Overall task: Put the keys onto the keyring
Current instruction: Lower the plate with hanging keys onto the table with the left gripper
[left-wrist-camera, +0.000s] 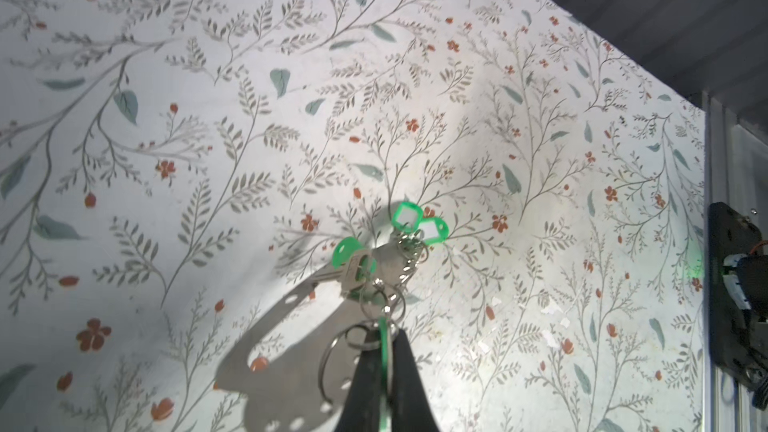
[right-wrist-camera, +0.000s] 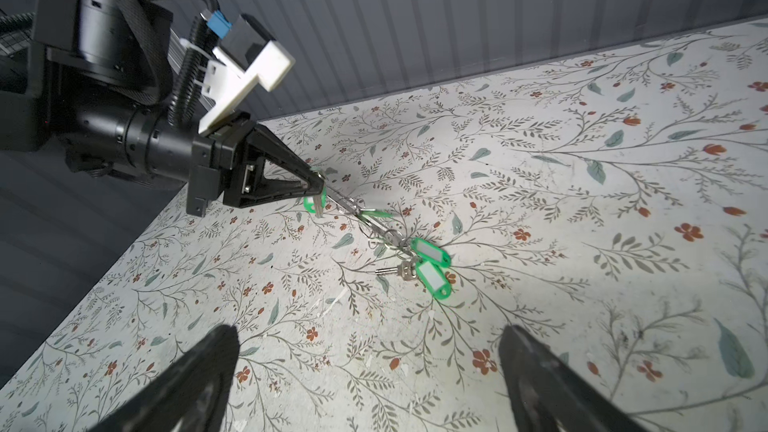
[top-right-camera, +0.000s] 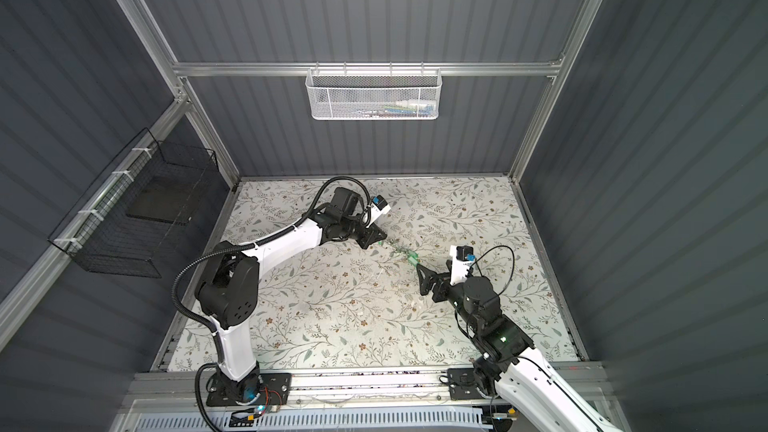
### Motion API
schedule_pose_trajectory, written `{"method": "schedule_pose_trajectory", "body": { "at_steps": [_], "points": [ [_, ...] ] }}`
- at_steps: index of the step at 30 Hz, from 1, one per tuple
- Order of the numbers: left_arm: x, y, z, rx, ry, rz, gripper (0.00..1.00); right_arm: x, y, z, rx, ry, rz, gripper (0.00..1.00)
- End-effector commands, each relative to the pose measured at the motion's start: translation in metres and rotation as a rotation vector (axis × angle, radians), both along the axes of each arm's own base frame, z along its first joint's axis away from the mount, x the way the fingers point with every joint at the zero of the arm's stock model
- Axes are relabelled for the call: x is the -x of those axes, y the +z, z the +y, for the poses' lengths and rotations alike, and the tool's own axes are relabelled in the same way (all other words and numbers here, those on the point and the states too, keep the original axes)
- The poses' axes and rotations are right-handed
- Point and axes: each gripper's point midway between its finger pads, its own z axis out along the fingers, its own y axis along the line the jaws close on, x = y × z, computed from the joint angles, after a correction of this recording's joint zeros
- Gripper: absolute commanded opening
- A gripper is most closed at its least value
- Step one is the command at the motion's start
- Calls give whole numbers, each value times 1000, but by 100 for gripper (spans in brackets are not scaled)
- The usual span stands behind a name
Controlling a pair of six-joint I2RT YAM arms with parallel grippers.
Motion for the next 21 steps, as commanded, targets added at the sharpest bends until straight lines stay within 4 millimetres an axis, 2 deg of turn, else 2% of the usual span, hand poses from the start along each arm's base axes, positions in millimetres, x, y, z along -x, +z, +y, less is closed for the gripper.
{"method": "schedule_pose_trajectory", "body": {
  "at_steps": [1, 6, 10, 16, 21],
  "points": [
    [14, -7, 15, -27, 28, 50, 0, -2, 0, 4, -19, 12, -9, 99],
    [32, -23, 35, -72, 93, 112, 0, -7, 2, 11, -7, 40, -22, 99],
    [52, -44, 57, -118, 160, 163, 0, -11, 2, 19, 6, 68, -24, 99],
    [79, -69, 78, -176, 187, 244, 0, -12, -6, 25, -6, 91, -12, 99],
    [82, -83, 91, -264, 211, 266, 0, -9, -14, 25, -13, 96, 0, 99]
  ]
}}
